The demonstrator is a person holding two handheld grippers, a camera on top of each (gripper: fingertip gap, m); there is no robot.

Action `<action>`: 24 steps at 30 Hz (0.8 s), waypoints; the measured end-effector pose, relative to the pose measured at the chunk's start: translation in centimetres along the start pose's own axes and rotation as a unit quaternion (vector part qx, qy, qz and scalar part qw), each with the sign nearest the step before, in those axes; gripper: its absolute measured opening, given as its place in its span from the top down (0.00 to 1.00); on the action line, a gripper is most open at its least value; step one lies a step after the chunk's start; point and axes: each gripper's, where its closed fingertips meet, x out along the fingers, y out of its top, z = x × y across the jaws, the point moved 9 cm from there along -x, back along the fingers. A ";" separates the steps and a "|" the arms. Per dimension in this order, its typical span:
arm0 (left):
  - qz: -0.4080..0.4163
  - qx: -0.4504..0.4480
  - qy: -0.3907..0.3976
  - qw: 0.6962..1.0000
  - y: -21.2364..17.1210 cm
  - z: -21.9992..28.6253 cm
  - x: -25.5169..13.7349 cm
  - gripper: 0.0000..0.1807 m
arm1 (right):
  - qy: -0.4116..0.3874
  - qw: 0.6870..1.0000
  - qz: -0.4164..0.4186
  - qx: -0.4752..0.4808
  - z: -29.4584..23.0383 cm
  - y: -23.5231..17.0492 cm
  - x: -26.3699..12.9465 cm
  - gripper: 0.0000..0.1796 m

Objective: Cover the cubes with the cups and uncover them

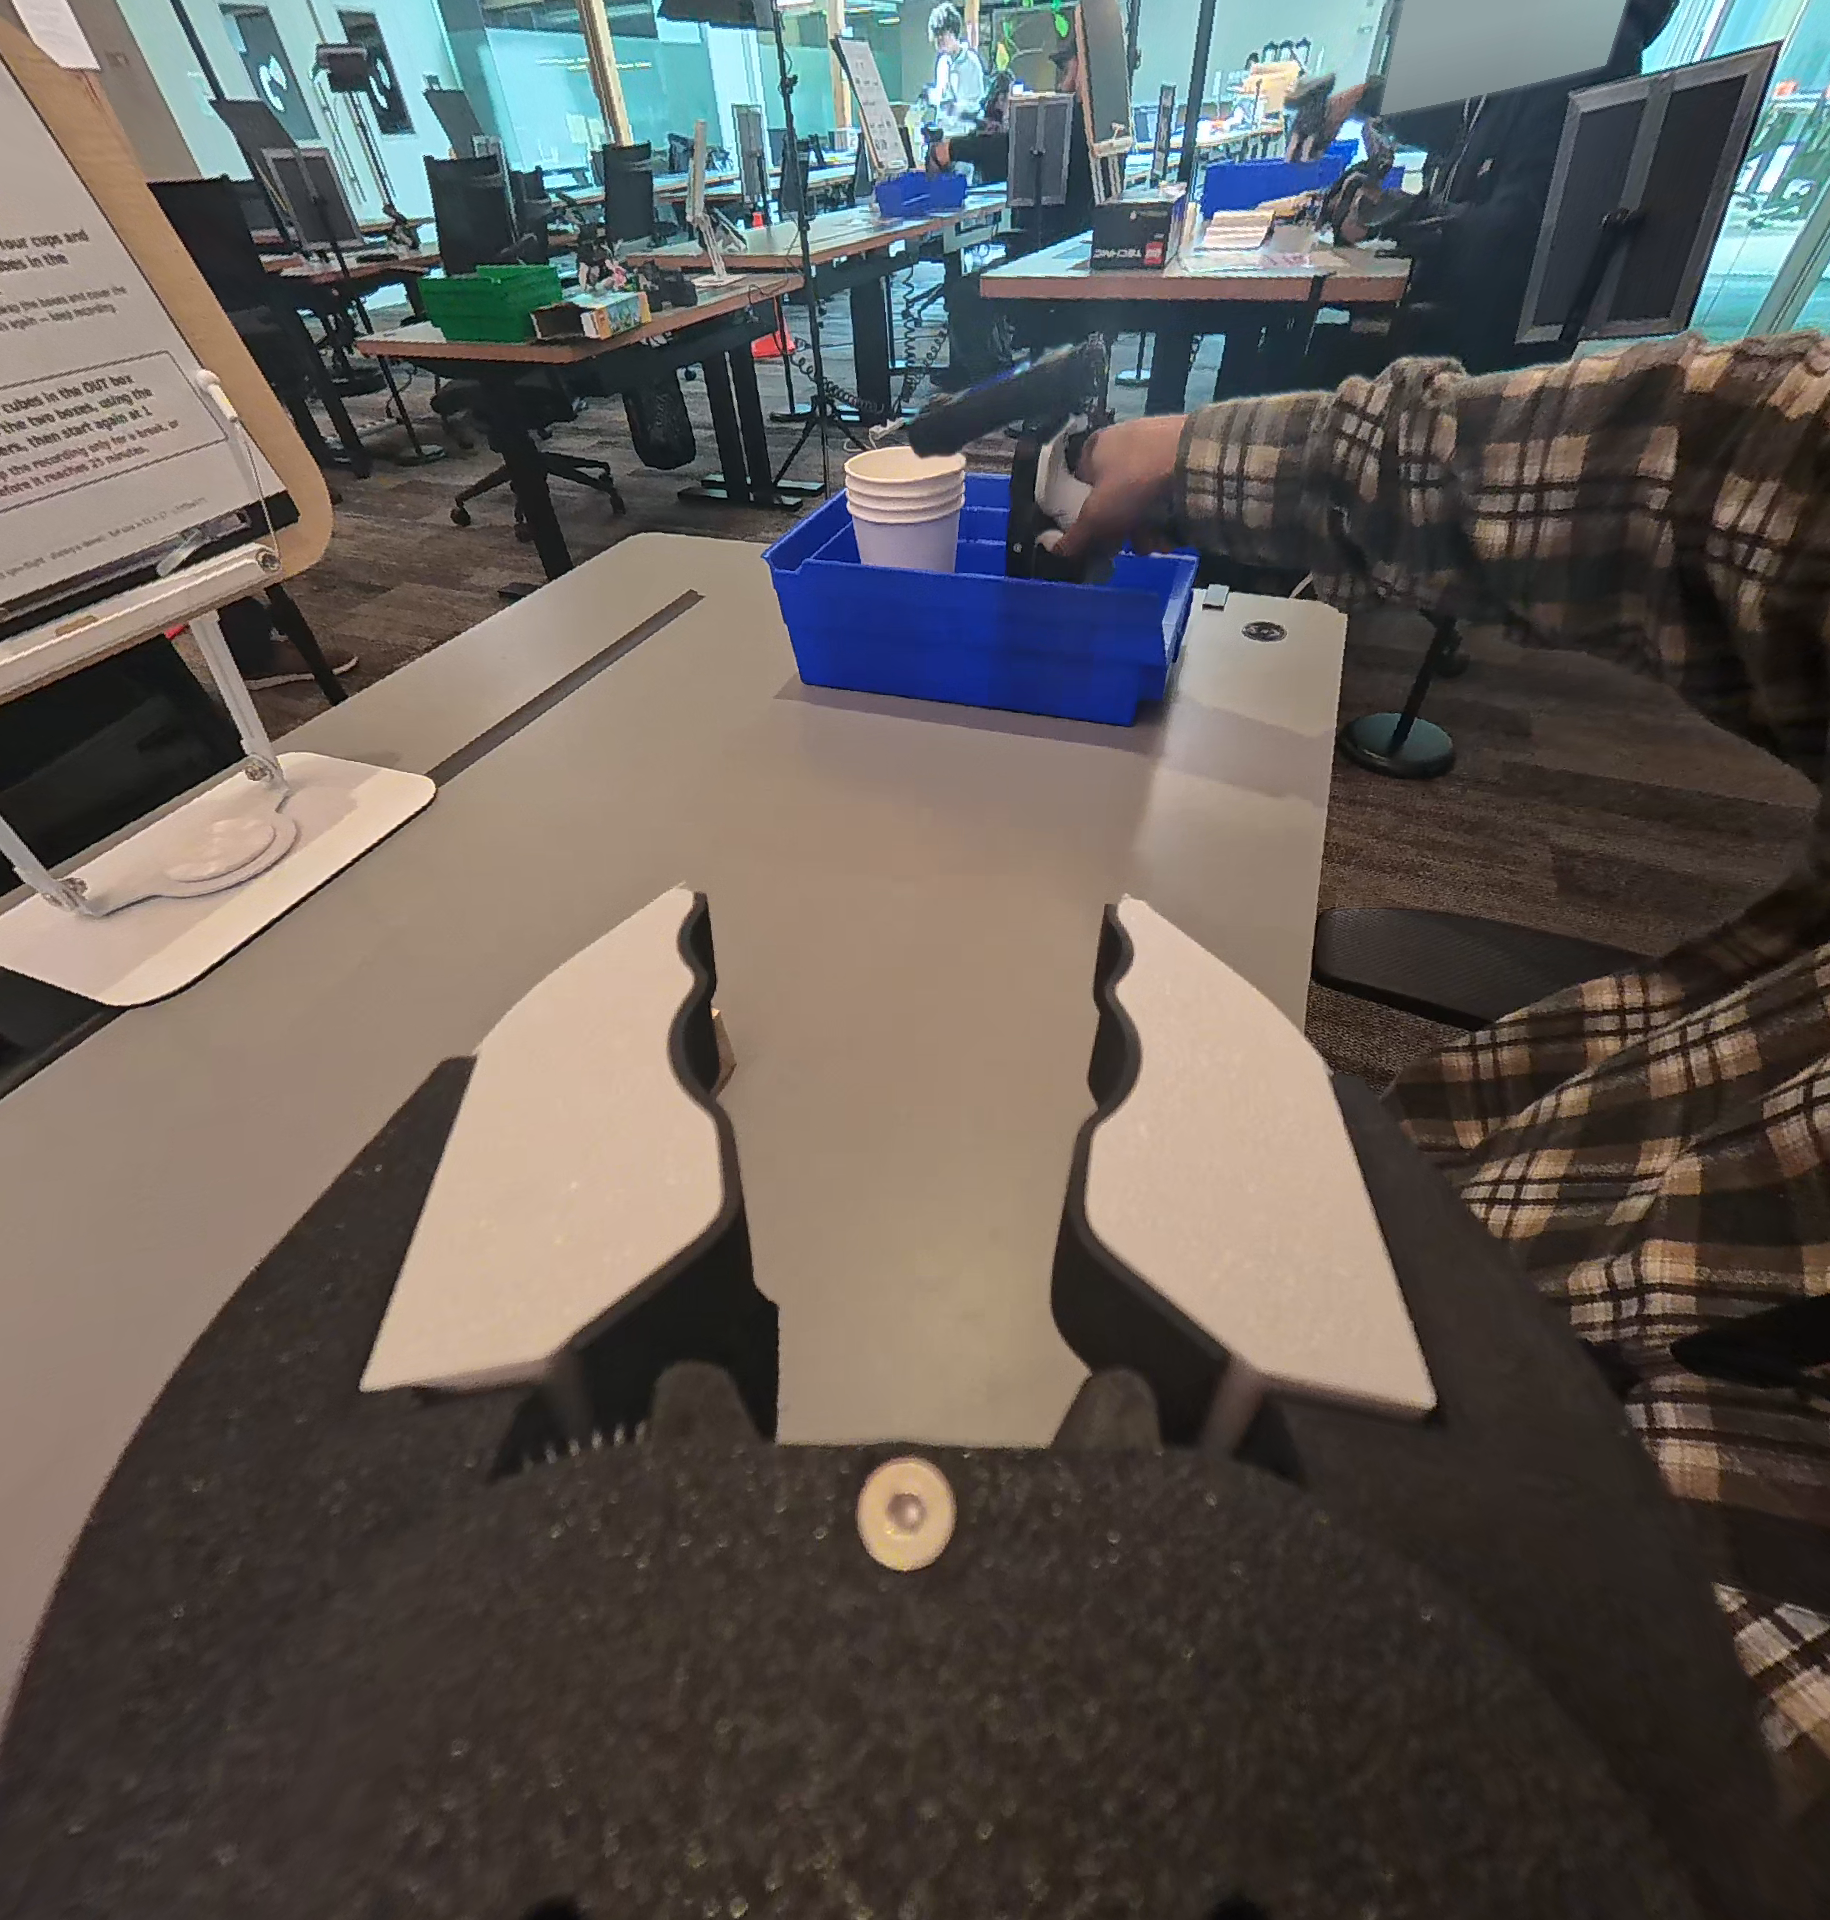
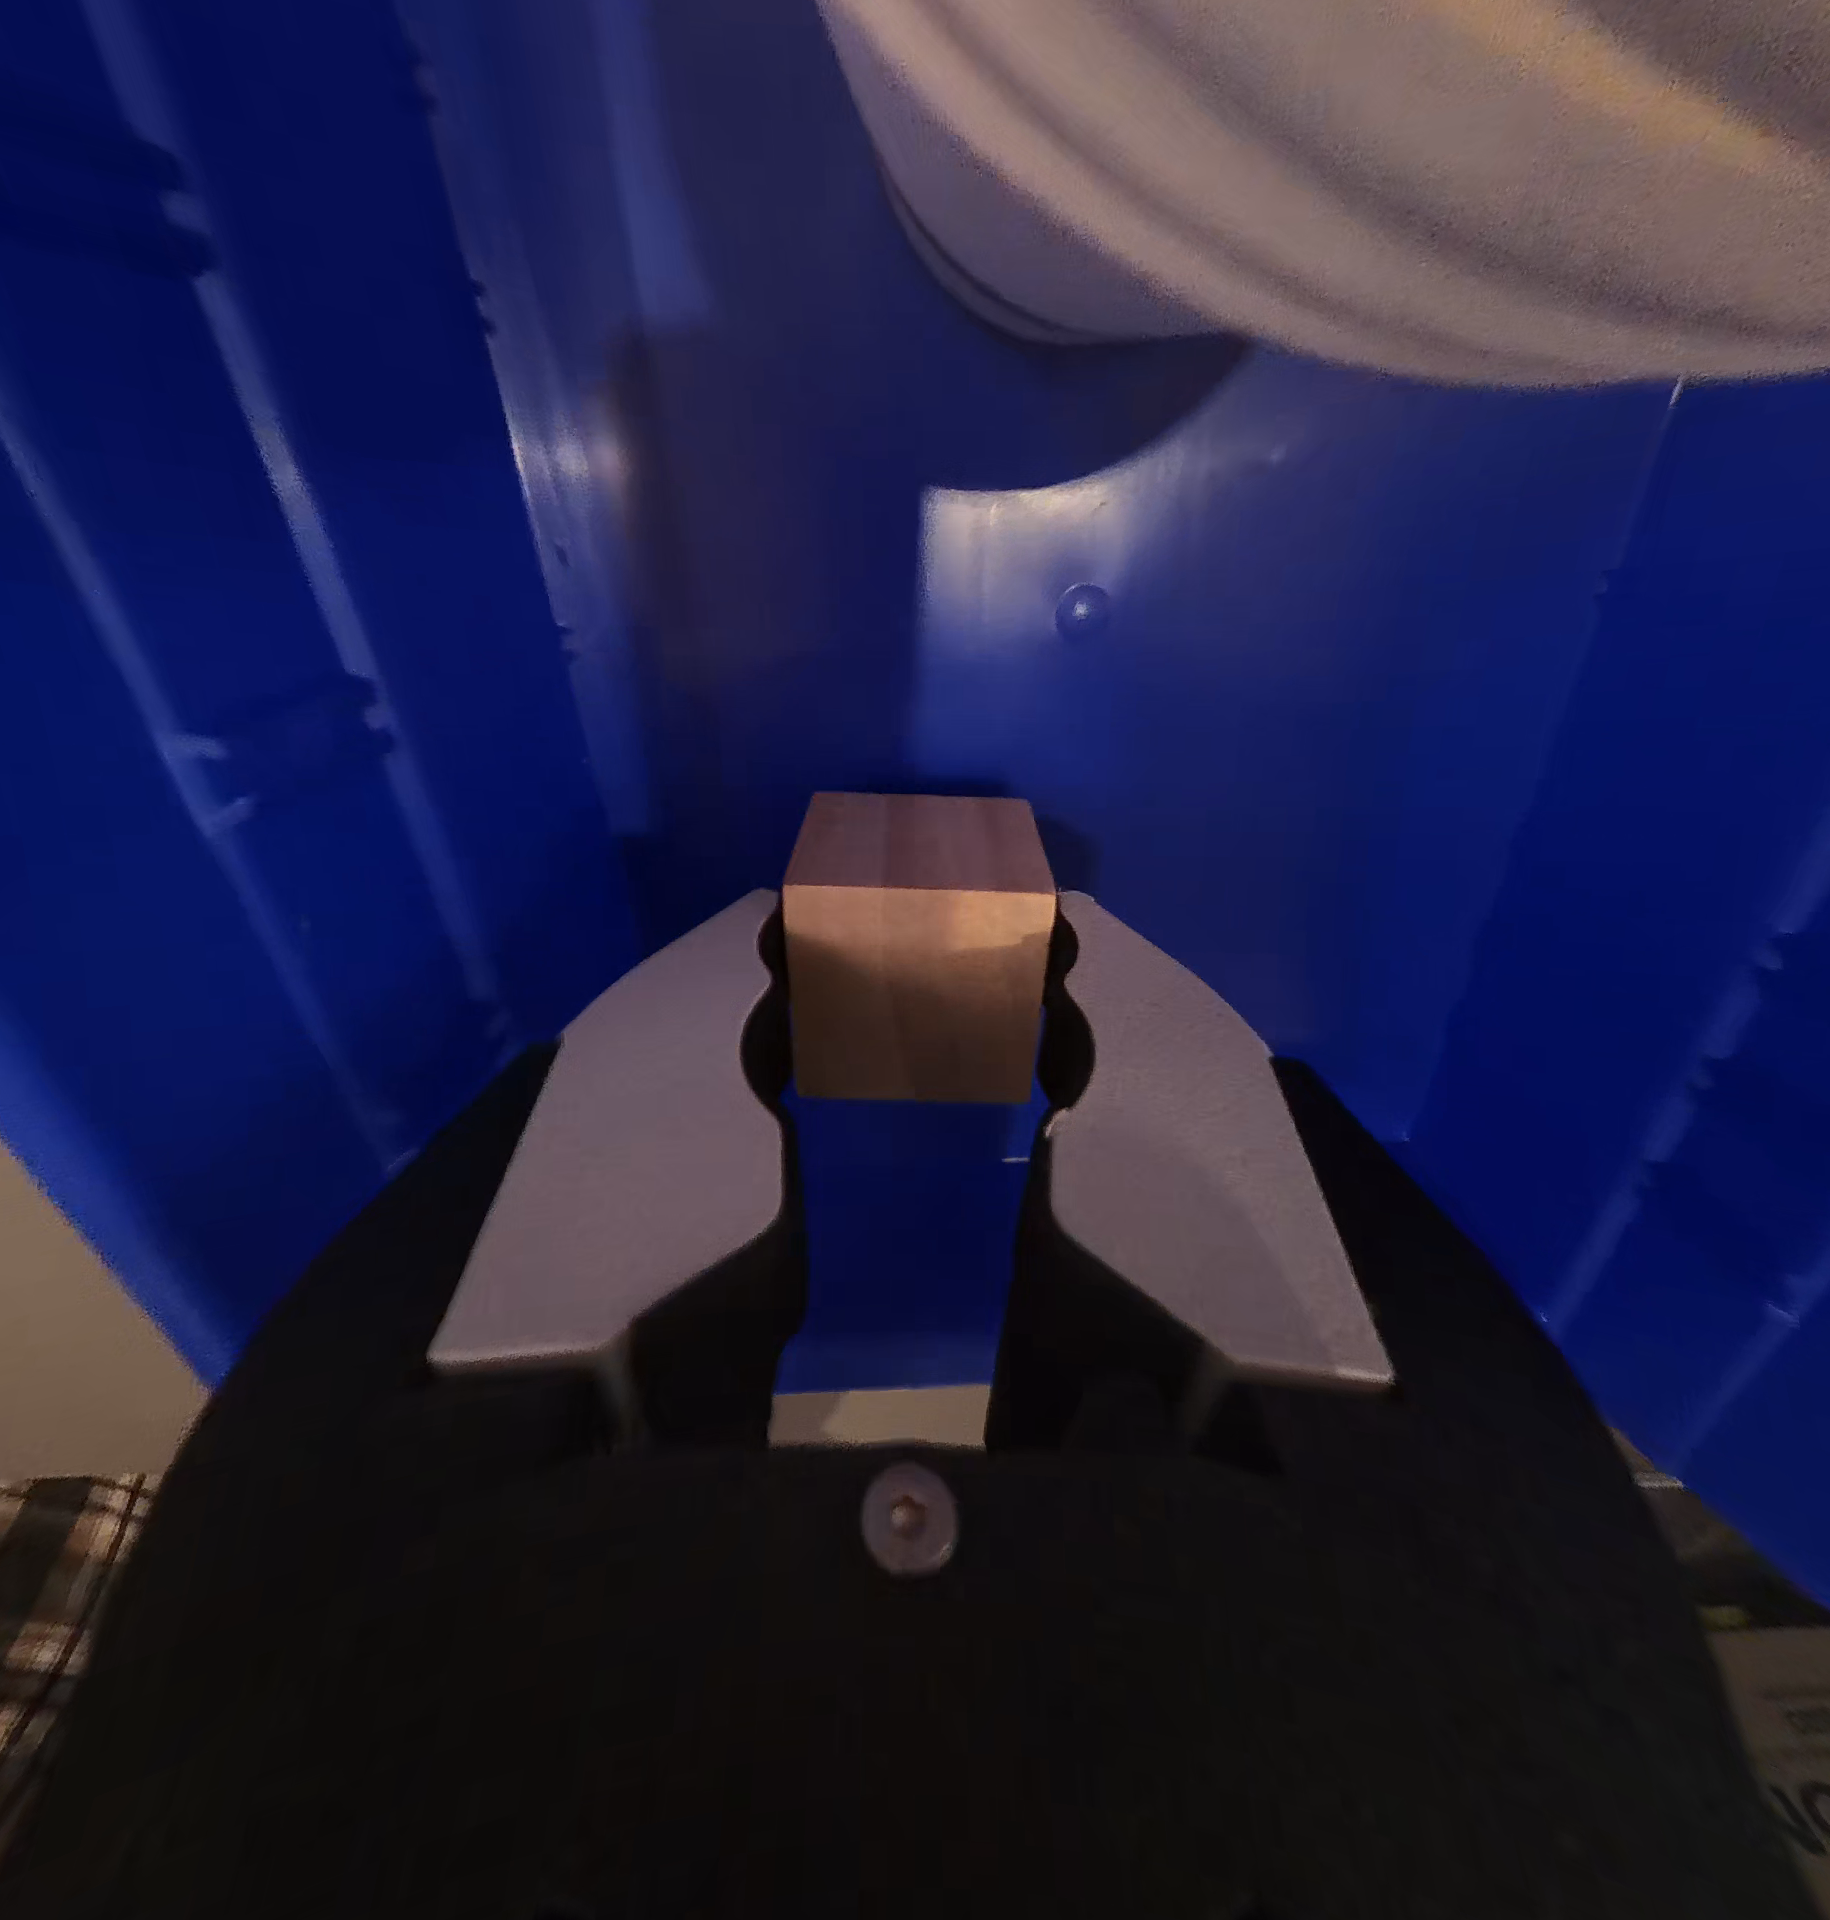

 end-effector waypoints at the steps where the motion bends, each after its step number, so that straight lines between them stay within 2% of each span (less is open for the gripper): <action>1: -0.001 0.000 0.000 1.000 0.0 0.0 0.1 0.62 | 0.001 1.000 0.000 0.000 0.0 0.0 0.3 0.75; 7: -0.003 0.001 -0.001 1.000 -0.1 0.0 0.2 0.62 | -0.004 1.000 0.017 -0.013 0.0 -0.2 1.1 0.75; 12: -0.002 0.002 -0.001 1.000 0.0 0.1 0.1 0.62 | -0.021 0.998 0.045 -0.037 -0.4 -0.2 -0.9 0.56; 14: -0.002 0.003 -0.001 1.000 0.0 0.2 0.1 0.62 | -0.029 0.997 0.055 -0.045 -0.7 -0.1 -2.9 0.50; 16: -0.003 0.005 0.001 1.000 0.1 0.2 0.1 0.62 | -0.039 0.995 0.072 -0.058 -0.9 0.1 -5.8 0.48; 20: -0.001 0.006 0.014 1.000 0.2 -0.1 -0.6 0.62 | -0.070 0.981 0.145 -0.103 -2.4 1.1 -13.6 0.47; 24: 0.006 0.006 0.031 0.999 0.4 -0.6 -1.6 0.62 | -0.080 0.939 0.224 -0.249 -7.7 2.3 -19.8 0.48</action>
